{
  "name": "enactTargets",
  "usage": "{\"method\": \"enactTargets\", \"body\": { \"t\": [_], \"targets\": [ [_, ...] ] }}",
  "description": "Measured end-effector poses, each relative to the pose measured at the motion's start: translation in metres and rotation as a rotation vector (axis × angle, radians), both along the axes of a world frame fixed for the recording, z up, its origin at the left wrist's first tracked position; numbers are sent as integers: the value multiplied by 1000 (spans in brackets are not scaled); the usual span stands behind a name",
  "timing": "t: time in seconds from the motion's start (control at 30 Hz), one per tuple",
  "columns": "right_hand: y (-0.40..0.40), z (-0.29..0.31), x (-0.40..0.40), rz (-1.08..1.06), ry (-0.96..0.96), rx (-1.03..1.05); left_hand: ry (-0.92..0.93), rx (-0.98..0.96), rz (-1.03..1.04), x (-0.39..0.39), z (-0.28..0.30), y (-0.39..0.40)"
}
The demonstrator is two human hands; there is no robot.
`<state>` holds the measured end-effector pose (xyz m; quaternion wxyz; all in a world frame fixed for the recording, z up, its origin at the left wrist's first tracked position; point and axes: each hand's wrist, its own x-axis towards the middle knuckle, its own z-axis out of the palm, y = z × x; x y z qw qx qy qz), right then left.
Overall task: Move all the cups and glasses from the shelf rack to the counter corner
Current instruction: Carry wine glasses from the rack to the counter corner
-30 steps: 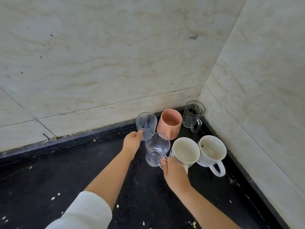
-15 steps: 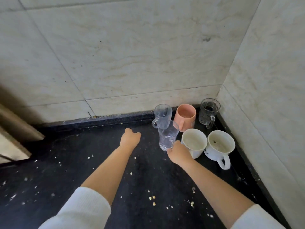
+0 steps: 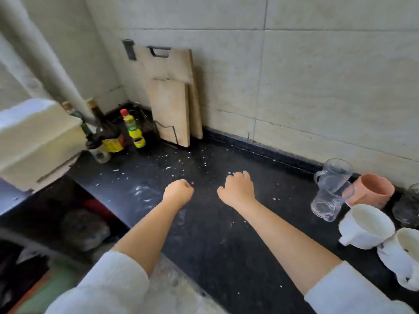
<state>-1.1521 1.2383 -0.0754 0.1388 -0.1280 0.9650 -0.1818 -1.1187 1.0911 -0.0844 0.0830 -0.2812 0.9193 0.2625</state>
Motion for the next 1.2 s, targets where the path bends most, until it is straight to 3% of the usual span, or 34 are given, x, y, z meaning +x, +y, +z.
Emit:
{"method": "enactTargets", "body": {
  "t": [0.3,0.73,0.93,1.2],
  "targets": [
    [-222,43,154,704,3,-62,-14,-313,397,261,39,-200],
    [-471,86,476,1377,124,-136,-191,-579,903,648,93,-358],
    [-562,106,575,1566,274,-160,-267,-596,1104,748,105,-404],
    [-695,108,660,1745,335,-170,-354,-530,1191,823,99,-510]
  ]
}}
